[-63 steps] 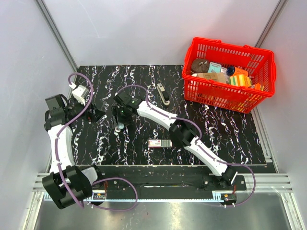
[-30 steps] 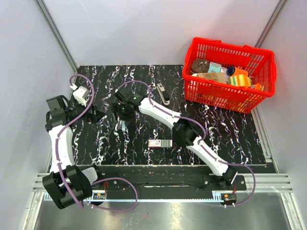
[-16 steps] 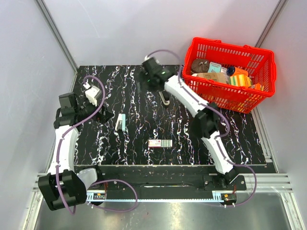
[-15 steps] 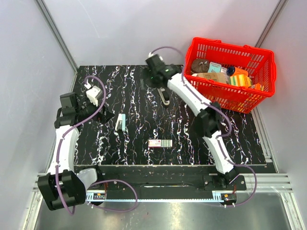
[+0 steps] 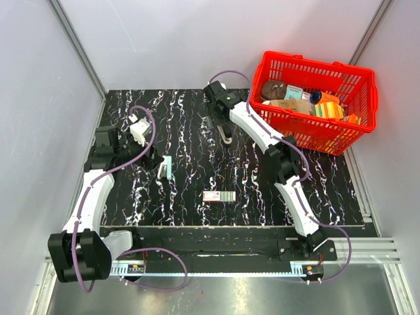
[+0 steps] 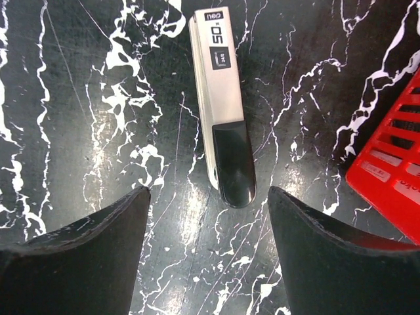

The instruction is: Unload the staples from the stapler

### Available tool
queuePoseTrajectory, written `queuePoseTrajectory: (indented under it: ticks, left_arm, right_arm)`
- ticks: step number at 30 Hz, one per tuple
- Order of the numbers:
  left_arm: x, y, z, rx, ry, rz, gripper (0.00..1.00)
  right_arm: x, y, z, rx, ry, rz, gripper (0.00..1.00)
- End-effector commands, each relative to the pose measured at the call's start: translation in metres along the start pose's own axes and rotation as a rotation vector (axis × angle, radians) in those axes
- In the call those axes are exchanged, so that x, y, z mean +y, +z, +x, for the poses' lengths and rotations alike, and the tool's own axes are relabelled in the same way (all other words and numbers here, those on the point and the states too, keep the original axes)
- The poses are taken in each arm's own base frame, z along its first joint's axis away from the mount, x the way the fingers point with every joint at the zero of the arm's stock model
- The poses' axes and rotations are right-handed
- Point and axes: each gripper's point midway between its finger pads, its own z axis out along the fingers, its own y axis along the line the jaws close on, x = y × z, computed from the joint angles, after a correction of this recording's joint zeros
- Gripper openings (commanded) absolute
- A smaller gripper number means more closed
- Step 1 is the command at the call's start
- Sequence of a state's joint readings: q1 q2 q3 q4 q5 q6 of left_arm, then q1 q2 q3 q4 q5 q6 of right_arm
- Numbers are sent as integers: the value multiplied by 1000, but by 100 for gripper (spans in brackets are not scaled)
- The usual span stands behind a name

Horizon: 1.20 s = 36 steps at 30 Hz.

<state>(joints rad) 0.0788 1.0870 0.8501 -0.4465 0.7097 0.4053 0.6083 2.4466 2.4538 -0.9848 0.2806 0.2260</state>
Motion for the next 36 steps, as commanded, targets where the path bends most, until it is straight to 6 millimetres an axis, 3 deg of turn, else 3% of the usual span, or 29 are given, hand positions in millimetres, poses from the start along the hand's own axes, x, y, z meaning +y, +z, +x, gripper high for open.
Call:
queuePoseTrajectory:
  ticks: [1,9,18,28,29,30,31,36]
  left_arm:
    - [9,6,-7,-17,13,-31,87]
    - [10,7,-6,-14,11,-35,87]
    - [10,9,-3,-5,10,-36,87]
    - [5,20,-3,13,17,-32,86]
    - [-2,25,-4,20,24,-11,86]
    - [-3,27,-4,26,28,-10,87]
    - [-7,30,-3,33,26,5,99]
    - [-21,47,-12,19,5,65,99]
  right_arm:
    - [-3,9,-2,-13,-49,35,77]
    - [-14,36,12,27,-46,67,72]
    - [-18,47,10,23,-37,57,66]
    - [-5,52,19,55,-4,-11,37]
    - [-2,51,21,63,4,-26,33]
    - [1,49,22,69,16,-43,30]
    - [4,47,22,74,33,-61,27]
    - [30,14,20,47,108,-146,4]
